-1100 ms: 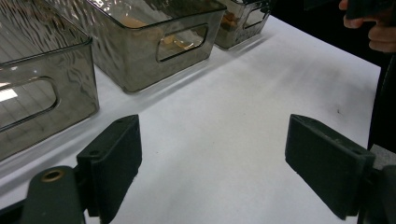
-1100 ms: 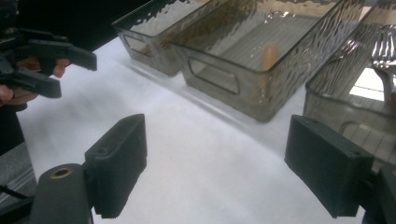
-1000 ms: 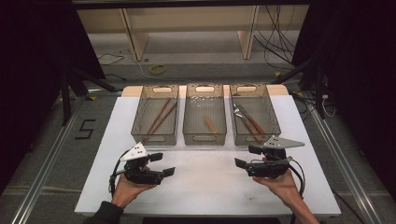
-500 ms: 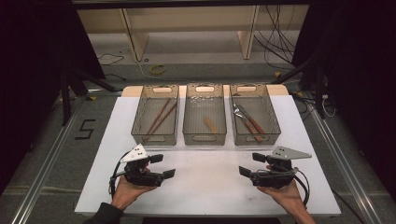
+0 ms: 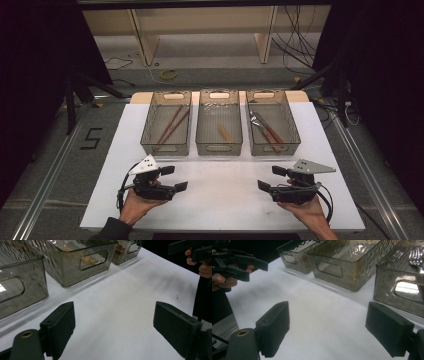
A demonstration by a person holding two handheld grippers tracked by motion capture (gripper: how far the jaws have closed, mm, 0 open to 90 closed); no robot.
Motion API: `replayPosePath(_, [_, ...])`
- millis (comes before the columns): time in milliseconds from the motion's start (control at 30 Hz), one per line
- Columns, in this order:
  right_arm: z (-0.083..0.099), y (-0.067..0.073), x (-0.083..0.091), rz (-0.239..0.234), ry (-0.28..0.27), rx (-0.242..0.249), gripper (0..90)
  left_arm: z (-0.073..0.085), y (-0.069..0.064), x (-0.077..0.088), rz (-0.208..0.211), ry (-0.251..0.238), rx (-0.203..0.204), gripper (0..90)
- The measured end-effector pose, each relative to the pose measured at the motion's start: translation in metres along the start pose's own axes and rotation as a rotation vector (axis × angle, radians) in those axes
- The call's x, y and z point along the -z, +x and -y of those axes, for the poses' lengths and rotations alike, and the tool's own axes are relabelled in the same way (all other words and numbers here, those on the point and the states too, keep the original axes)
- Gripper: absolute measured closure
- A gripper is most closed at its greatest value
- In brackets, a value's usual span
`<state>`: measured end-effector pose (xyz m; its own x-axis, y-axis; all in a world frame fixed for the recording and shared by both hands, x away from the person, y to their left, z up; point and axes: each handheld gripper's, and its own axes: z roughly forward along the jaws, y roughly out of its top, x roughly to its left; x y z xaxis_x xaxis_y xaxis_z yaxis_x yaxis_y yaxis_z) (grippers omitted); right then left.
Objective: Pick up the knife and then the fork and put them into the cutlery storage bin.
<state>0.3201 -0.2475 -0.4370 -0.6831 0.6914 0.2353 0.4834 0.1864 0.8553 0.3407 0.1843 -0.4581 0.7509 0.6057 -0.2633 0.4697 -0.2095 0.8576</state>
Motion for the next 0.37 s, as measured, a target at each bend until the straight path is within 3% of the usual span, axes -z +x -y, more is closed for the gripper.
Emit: replayPosePath(367, [0.0004,-0.0019,0.0001,0.006,0.002,-0.001,19.8,0.0002,0.0010,0.0004,-0.001,-0.001,0.004,17.2])
